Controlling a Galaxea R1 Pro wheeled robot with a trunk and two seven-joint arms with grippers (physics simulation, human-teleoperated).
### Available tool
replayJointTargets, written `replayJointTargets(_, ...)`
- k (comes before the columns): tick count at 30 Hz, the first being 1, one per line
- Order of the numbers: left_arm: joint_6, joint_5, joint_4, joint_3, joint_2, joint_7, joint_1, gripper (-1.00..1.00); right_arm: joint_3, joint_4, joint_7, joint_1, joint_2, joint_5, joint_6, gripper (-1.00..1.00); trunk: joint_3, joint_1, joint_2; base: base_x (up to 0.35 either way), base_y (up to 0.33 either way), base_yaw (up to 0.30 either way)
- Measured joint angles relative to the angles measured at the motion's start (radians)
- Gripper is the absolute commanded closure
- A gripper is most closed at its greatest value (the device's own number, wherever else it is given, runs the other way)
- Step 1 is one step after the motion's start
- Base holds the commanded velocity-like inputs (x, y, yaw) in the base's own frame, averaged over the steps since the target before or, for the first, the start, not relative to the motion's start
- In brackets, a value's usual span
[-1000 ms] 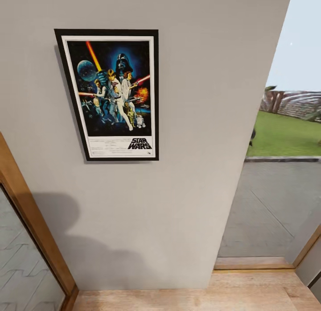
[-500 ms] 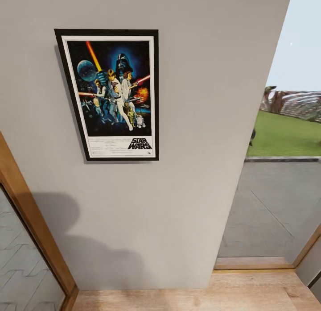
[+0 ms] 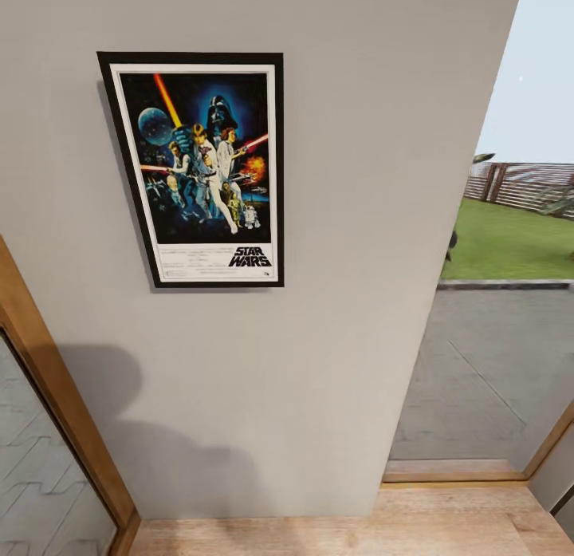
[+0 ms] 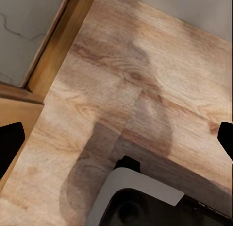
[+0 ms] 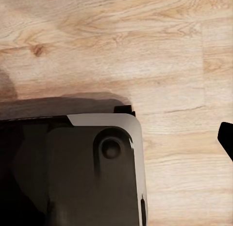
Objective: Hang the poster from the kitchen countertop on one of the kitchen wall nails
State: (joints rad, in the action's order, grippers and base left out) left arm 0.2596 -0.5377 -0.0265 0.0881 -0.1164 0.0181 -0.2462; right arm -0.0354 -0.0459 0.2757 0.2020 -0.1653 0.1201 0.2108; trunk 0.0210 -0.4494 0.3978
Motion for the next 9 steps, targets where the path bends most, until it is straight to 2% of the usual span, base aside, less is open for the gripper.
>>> replayJointTargets(9,0.0,0.0,0.0,-0.001,0.001,0.0,0.0,-1.0,0.0,0.0,0.0,0.0,0.0,0.0,0.0,-1.0,0.0,0.0,0.0,0.0,0.0,0.0)
